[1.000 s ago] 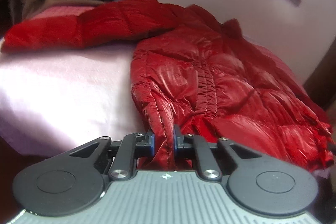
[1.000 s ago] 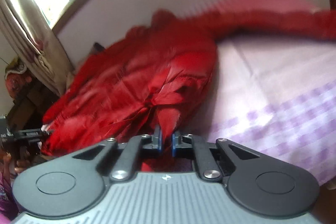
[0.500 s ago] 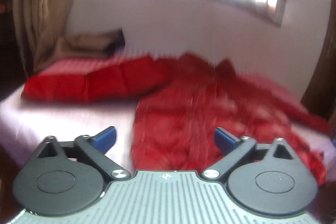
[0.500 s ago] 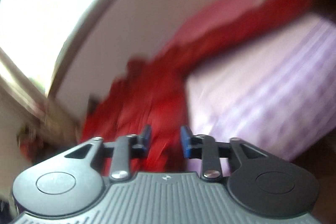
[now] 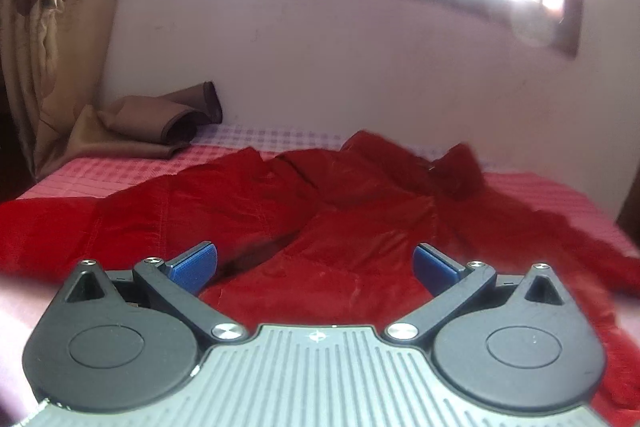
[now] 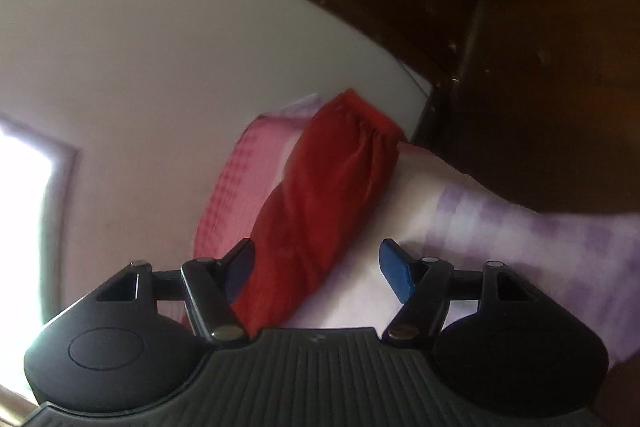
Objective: Fold large clothes
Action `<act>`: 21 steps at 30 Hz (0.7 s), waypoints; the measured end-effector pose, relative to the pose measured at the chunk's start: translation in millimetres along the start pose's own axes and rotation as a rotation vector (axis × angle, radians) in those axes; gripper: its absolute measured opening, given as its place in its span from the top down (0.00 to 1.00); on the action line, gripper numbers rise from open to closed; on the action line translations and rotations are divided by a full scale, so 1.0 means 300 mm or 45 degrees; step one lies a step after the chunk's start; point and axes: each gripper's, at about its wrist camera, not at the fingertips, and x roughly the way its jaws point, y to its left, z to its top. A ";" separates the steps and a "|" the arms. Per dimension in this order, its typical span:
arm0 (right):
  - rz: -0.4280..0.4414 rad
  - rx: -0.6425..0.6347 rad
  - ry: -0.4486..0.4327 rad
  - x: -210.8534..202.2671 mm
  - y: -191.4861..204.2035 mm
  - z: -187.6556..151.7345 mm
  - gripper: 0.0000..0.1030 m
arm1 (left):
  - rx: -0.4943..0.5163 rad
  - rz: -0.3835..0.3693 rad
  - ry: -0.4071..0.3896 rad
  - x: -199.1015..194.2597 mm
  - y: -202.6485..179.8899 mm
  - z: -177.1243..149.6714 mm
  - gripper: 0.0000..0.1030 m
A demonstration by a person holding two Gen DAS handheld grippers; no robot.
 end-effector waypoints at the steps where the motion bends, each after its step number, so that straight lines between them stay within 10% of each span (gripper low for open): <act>1: 0.000 -0.004 -0.016 0.020 0.008 0.009 0.33 | 0.010 0.027 0.010 0.028 -0.002 -0.010 0.00; 6: -0.056 0.003 -0.085 0.076 0.019 0.042 0.39 | -0.056 0.064 0.100 0.117 0.056 -0.078 0.01; 7: -0.095 -0.038 -0.072 0.097 0.033 0.045 0.50 | -0.083 0.059 0.113 0.124 0.071 -0.087 0.02; 8: -0.135 -0.072 -0.041 0.116 0.041 0.049 0.84 | -0.112 0.054 0.128 0.132 0.092 -0.094 0.02; 11: -0.139 -0.171 -0.074 0.126 0.136 0.050 0.93 | -0.222 0.025 0.143 0.124 0.139 -0.094 0.03; 16: 0.197 -0.506 -0.076 0.103 0.599 -0.066 0.93 | -0.318 0.002 0.064 0.024 0.179 -0.073 0.02; 21: 0.542 -0.773 0.084 0.155 1.050 -0.414 0.93 | -0.332 -0.040 0.056 -0.055 0.203 -0.068 0.01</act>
